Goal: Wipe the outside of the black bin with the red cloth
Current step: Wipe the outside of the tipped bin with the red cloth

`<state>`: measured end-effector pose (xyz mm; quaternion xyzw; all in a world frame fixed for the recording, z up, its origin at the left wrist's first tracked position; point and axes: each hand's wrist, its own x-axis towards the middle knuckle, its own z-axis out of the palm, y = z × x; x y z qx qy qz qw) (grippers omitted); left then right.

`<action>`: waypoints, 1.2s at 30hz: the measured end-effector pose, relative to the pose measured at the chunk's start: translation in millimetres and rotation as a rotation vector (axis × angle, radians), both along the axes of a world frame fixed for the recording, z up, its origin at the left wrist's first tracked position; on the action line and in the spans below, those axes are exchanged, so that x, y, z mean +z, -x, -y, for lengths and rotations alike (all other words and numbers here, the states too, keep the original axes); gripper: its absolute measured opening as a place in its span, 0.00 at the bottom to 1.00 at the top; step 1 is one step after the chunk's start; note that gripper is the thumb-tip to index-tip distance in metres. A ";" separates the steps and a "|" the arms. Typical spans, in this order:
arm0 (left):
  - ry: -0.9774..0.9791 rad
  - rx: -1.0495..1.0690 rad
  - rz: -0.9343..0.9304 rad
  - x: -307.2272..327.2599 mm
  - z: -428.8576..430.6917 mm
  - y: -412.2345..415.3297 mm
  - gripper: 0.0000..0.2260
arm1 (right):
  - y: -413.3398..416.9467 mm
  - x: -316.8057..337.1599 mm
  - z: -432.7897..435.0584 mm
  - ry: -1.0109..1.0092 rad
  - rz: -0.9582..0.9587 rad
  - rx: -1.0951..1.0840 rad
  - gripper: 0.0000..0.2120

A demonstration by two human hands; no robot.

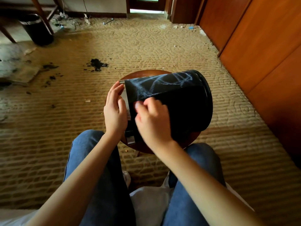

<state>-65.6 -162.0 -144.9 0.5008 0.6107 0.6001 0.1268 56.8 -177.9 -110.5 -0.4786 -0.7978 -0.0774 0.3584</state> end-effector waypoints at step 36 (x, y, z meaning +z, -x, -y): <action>-0.004 -0.042 0.054 -1.9 1.6 1.4 0.21 | 23.5 0.9 8.7 0.007 0.016 -0.024 0.10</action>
